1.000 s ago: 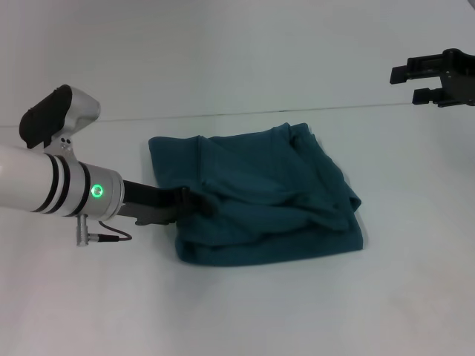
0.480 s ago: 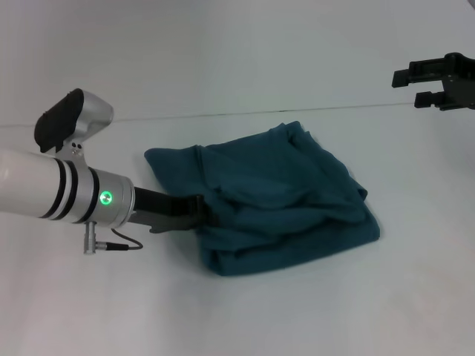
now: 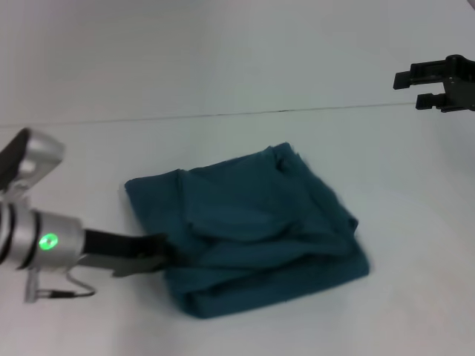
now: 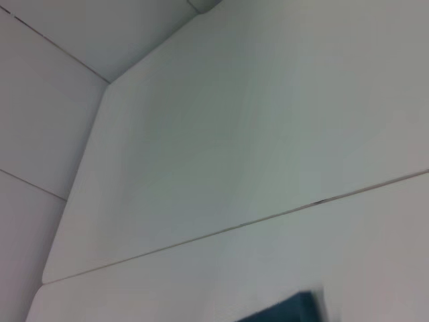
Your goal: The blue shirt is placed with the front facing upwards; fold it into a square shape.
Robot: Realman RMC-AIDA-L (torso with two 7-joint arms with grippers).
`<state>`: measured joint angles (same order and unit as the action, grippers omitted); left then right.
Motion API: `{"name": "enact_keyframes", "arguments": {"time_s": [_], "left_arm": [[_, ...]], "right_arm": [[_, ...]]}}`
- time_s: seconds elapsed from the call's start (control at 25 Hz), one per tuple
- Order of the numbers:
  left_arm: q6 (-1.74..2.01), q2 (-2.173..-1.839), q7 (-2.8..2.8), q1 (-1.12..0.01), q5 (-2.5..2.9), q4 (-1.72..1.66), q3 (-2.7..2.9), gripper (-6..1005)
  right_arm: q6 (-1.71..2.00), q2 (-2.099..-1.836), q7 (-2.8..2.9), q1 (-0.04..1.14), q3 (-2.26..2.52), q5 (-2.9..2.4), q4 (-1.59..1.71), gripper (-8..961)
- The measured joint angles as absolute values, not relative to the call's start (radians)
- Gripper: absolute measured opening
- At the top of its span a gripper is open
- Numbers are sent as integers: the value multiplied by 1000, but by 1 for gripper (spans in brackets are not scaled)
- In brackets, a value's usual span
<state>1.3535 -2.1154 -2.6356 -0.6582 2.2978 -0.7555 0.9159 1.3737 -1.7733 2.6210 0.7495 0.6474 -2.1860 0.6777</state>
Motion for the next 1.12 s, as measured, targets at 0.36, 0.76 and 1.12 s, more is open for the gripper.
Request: {"name": "enact_keyframes", "arguments": {"time_s": [0.36, 0.76, 1.12], "left_arm": [[1420, -2036, -2617, -525, 2298, -766, 787, 86], [1461, -2022, -2594, -526, 2300, -761, 774, 84], [1531, -2009, -2590, -487, 2302, -854, 692, 244]], "right_arm": [[1374, -1779, 2600, 750, 651, -2190, 678, 765], [1374, -1783, 2595, 749, 655, -2191, 676, 764], [1376, -1783, 2587, 740, 650, -2191, 676, 765]]}}
